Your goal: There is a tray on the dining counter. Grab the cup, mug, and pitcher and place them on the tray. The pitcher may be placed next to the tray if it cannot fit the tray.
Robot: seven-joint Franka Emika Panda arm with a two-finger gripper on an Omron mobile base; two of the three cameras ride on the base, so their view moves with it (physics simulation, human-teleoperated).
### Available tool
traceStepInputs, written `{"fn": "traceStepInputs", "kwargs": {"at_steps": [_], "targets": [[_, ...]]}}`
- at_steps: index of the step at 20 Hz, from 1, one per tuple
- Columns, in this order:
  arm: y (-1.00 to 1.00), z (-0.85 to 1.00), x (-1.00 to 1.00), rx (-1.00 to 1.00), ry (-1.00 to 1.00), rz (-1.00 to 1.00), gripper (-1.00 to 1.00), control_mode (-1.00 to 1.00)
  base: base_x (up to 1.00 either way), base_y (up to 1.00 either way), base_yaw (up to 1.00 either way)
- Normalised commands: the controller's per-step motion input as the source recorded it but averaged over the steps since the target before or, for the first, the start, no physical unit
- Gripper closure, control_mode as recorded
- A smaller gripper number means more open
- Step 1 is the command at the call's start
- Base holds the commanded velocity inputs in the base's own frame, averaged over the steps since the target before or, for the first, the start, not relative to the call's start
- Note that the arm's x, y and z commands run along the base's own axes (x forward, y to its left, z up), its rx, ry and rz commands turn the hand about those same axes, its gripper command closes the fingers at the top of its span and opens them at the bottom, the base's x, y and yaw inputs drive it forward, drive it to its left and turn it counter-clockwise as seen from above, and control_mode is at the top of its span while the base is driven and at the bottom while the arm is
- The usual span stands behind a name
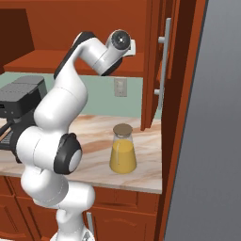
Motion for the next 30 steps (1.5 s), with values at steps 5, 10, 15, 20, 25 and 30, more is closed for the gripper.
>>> {"fn": "traceStepInputs", "kwargs": {"at_steps": [5, 10, 15, 20, 25, 30], "targets": [[0.00, 0.00, 0.03, 0.00, 0.02, 0.00, -1.00, -1.00, 0.00, 0.00, 0.00], [0.00, 0.00, 0.05, 0.00, 0.02, 0.00, -1.00, -1.00, 0.00, 0.00, 0.00], [0.00, 0.00, 0.05, 0.00, 0.01, 0.00, -1.00, -1.00, 0.00, 0.00, 0.00], [0.00, 0.00, 0.12, 0.00, 0.00, 0.00, -1.00, -1.00, 0.00, 0.00, 0.00], [0.00, -0.01, 0.13, 0.00, 0.00, 0.00, -1.00, -1.00, 0.00, 0.00, 0.00], [0.00, -0.05, 0.08, 0.00, 0.00, 0.00, -1.00, -1.00, 0.00, 0.00, 0.00]]}}
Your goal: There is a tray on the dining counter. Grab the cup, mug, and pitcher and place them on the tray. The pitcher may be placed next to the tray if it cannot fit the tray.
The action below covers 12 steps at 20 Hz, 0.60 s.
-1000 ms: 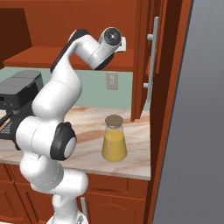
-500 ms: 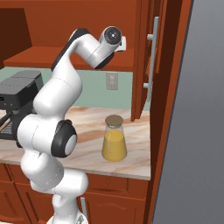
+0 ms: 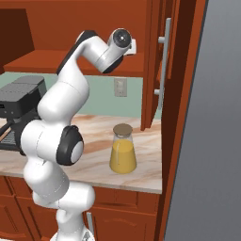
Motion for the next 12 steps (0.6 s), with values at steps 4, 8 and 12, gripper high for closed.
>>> {"fn": "traceStepInputs", "kwargs": {"at_steps": [4, 8, 12], "targets": [[0.00, -0.05, 0.05, 0.00, 0.00, 0.00, -1.00, -1.00, 0.00, 0.00, 0.00], [0.00, -0.05, 0.01, 0.00, 0.01, 0.00, -1.00, -1.00, 0.00, 0.00, 0.00], [0.03, -0.06, 0.01, 0.00, 0.02, 0.00, -1.00, -1.00, 0.00, 0.00, 0.00]]}}
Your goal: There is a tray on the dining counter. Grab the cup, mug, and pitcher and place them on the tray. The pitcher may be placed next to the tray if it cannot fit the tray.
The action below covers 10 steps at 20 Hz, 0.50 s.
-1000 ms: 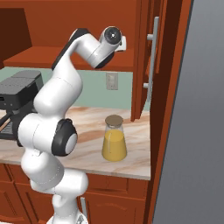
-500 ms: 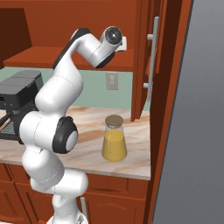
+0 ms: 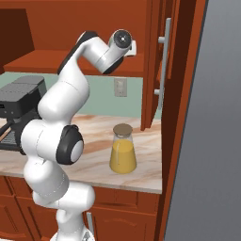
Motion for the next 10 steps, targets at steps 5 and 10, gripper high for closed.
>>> {"fn": "traceStepInputs", "kwargs": {"at_steps": [5, 10], "targets": [[0.05, -0.06, 0.03, 0.00, 0.02, 0.00, -1.00, -1.00, 0.00, 0.00, 0.00], [0.06, -0.04, 0.06, 0.00, 0.02, 0.00, -1.00, -1.00, 0.00, 0.00, 0.00]]}}
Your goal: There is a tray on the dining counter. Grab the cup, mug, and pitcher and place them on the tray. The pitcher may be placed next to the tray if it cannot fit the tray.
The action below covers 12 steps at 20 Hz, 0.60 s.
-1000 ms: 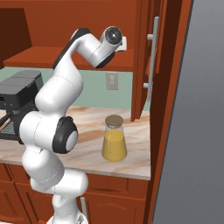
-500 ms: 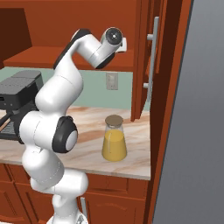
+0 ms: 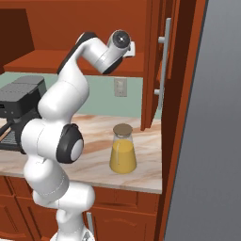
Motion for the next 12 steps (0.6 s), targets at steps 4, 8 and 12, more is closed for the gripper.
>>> {"fn": "traceStepInputs", "kwargs": {"at_steps": [4, 8, 12], "targets": [[0.04, -0.03, 0.06, 0.00, 0.02, 0.00, -1.00, -1.00, 0.00, 0.00, 0.00], [0.00, 0.00, 0.01, 0.00, 0.02, 0.00, -1.00, -1.00, 0.00, 0.00, 0.00], [0.00, 0.00, 0.01, 0.00, 0.01, 0.00, -1.00, -1.00, 0.00, 0.00, 0.00]]}}
